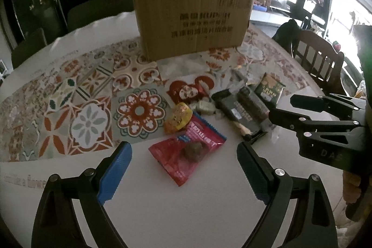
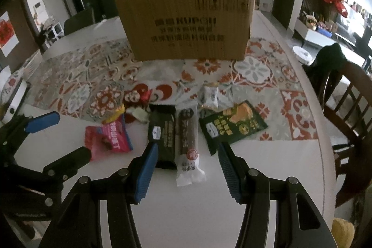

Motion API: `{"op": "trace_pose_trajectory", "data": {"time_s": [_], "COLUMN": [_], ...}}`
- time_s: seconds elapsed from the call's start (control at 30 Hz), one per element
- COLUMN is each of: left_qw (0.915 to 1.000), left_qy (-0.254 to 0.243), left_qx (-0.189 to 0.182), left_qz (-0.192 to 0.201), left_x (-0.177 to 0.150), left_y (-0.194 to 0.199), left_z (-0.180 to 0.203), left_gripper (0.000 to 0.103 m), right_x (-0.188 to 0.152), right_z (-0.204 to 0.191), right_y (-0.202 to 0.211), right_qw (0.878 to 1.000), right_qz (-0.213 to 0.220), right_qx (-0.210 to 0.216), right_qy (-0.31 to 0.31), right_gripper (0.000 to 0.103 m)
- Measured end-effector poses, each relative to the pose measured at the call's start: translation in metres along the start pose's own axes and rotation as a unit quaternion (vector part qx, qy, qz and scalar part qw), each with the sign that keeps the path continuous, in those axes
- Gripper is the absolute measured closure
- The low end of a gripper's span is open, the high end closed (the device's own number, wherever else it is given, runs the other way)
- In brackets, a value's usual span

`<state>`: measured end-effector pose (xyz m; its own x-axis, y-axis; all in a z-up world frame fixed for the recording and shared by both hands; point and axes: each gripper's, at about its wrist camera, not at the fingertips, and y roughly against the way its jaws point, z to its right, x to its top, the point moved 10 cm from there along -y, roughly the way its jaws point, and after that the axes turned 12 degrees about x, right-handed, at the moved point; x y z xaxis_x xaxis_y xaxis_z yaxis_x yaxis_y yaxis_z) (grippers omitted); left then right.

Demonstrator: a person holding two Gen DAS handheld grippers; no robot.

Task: Organize snacks
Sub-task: 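Grasp the red packet with left tool while right tool grasps the white-wrapped bar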

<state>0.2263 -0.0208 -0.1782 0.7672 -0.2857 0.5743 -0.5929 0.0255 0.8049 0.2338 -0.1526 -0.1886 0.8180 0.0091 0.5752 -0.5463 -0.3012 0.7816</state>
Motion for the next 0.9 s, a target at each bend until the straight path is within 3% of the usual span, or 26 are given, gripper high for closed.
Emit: {"op": "trace_pose_trajectory", "data": {"time_s": [0.57, 0.9], "left_qw": [0.9988, 0.9974], "left_qy": [0.013, 0.042], "left_qx": [-0.010, -0.019], "left_qz": [-0.047, -0.055], "left_x": [-0.007, -0.006], "left_y": [-0.047, -0.056], "left_z": [0.007, 0.010], "left_gripper": [0.012, 0.021], "right_x": [-0.007, -0.003], "right_z": [0.012, 0.013], "right_y": [-0.034, -0.044], "right_qw": [0.999, 0.998], "right_qz": [-0.030, -0.031], "right_qx": [0.011, 0.023], "right_qy": [-0.035, -0.046], "right_gripper": [0.049, 0.062]}}
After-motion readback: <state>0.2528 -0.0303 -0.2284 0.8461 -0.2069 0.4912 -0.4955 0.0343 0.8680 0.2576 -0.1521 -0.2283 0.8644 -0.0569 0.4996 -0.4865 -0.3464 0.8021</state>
